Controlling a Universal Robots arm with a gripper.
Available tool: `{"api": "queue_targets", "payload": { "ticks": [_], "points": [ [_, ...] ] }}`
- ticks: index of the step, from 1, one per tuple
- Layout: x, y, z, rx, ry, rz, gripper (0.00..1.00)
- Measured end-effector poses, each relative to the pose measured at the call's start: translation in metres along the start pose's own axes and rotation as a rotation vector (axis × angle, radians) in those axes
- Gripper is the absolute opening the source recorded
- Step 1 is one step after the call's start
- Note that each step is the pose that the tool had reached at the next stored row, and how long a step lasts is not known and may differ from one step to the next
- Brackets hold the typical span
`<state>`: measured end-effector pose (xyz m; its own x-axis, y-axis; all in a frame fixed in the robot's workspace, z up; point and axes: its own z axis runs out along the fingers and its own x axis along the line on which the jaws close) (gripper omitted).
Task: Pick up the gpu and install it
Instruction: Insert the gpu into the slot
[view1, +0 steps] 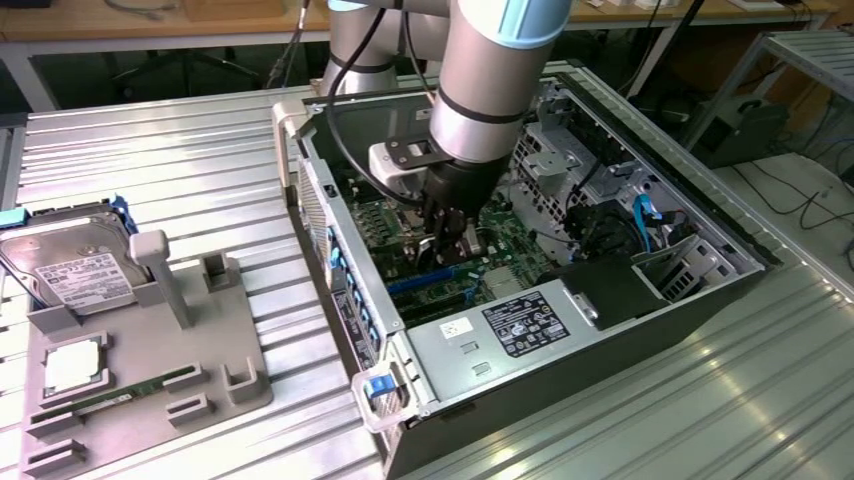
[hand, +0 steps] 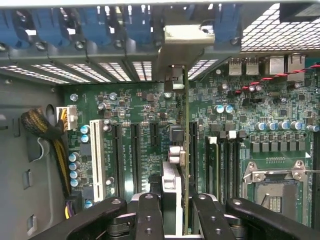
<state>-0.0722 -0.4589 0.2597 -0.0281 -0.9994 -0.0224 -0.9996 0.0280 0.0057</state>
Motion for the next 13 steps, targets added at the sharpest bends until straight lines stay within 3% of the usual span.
{"api": "queue_targets", "payload": {
  "ticks": [13],
  "points": [
    [-0.0009,0.0031,0.0043,-0.0001,0.0001,-0.002,0.28]
  ]
}}
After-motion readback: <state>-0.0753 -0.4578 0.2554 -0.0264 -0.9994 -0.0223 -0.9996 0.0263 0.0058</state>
